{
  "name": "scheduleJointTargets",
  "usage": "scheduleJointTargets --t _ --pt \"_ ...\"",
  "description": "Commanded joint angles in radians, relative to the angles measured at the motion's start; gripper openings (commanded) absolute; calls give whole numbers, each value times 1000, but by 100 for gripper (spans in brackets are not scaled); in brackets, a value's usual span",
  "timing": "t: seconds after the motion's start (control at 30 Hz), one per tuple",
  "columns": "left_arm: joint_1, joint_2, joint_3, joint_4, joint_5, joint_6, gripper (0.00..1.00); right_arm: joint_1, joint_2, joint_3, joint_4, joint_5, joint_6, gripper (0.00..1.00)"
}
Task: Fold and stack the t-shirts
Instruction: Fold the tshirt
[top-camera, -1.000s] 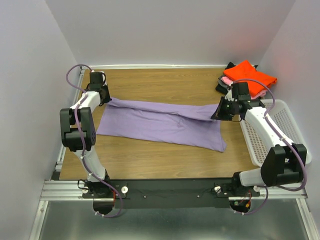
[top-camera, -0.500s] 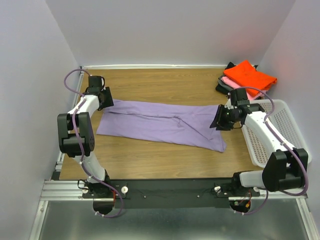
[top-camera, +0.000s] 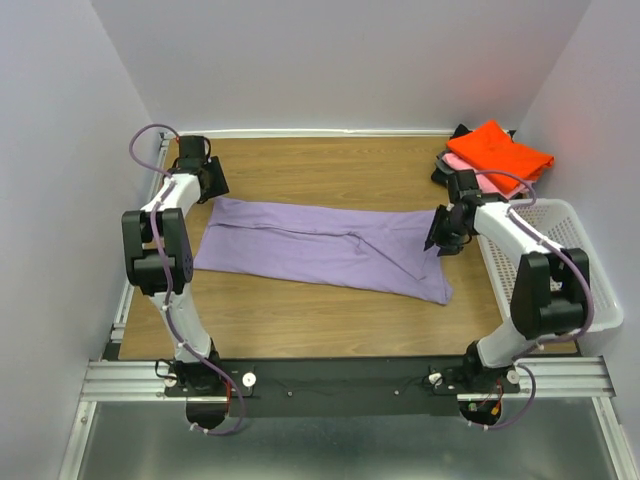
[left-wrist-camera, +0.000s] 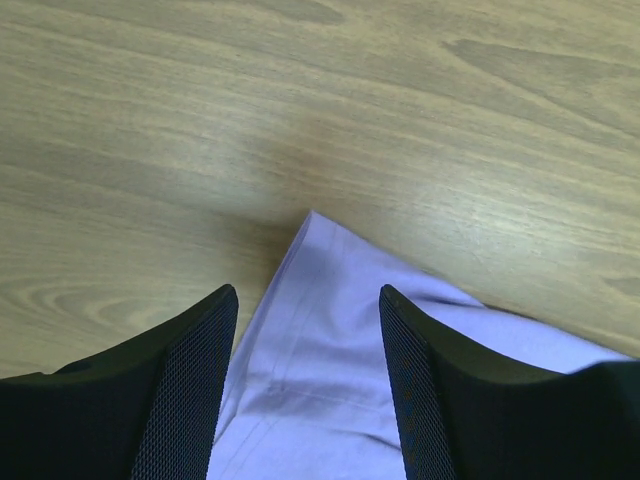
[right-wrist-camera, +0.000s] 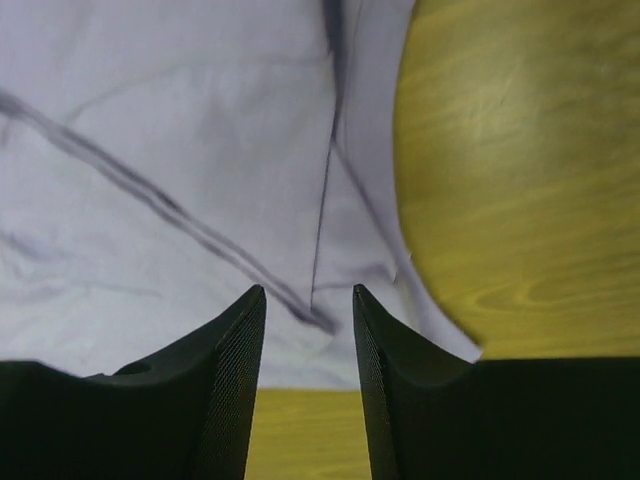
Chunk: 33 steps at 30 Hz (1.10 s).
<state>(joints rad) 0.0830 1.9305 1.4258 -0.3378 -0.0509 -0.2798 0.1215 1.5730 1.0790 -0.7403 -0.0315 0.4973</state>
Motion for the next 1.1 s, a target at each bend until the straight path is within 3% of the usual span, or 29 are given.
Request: scheduleJointTargets --t 0.0,0.33,0.8,1.07 --pt "4 53 44 -10 14 -24 66 -40 76 65 119 59 29 47" --pt "4 110 56 -3 26 -53 66 -98 269 192 232 12 -14 48" --pt "4 170 93 -4 46 -70 50 -149 384 294 278 -34 -69 48" --pt "4 180 104 -10 46 -75 41 -149 415 317 295 -119 -72 42"
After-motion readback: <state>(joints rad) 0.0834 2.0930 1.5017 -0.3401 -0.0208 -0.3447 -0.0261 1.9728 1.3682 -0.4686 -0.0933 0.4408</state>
